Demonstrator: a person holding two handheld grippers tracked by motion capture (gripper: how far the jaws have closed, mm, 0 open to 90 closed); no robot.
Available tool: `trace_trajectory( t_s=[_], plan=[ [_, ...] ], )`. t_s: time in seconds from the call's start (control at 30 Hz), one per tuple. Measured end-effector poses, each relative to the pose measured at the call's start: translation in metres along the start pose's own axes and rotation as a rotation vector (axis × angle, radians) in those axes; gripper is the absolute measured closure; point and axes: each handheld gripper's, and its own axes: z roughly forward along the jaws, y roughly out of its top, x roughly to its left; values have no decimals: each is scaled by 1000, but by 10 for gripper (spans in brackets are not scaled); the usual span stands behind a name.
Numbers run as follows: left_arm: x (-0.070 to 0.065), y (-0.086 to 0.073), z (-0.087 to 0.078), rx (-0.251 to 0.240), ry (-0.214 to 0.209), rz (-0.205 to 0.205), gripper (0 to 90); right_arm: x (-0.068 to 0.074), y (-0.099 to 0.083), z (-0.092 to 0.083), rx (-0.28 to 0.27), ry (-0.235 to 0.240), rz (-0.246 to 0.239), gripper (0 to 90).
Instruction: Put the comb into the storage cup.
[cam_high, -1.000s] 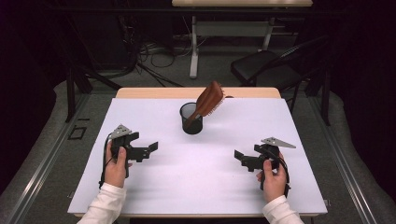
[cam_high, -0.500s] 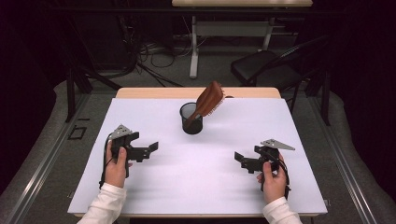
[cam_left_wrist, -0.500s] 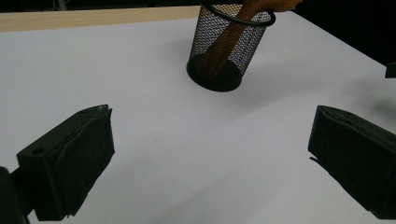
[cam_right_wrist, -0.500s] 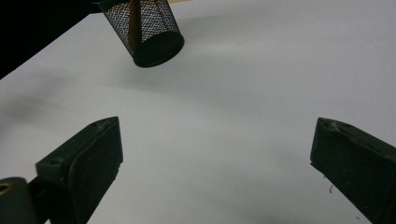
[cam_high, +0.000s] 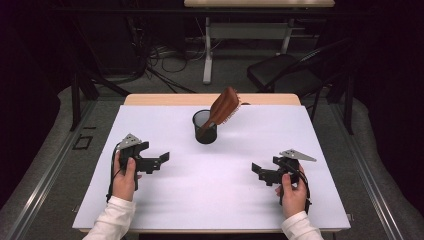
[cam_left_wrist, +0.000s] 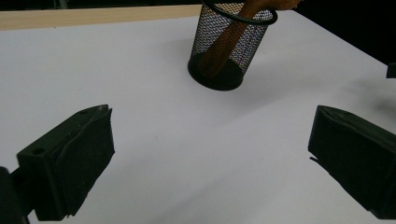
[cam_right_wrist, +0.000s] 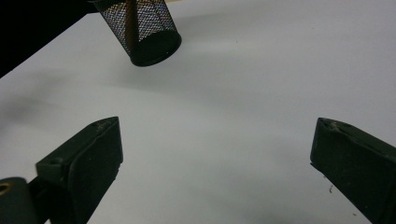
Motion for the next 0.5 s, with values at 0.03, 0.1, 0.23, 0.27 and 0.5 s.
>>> trace_trajectory(
  t_s=[0.03, 0.1, 0.23, 0.27, 0.5],
  plan=[
    [0, 0, 0, 0, 0, 0, 5, 0, 0, 0, -3, 1, 2, 21],
    [0, 0, 0, -1, 0, -1, 4, 0, 0, 0, -5, 2, 3, 21],
    [1, 0, 0, -1, 3, -3, 5, -1, 0, 0, -8, 4, 4, 21],
    [1, 0, 0, 0, 5, -2, 4, -1, 0, 0, -8, 4, 5, 21],
    [1, 0, 0, -2, 7, -5, 4, -1, 0, 0, -8, 6, 5, 21]
  ],
)
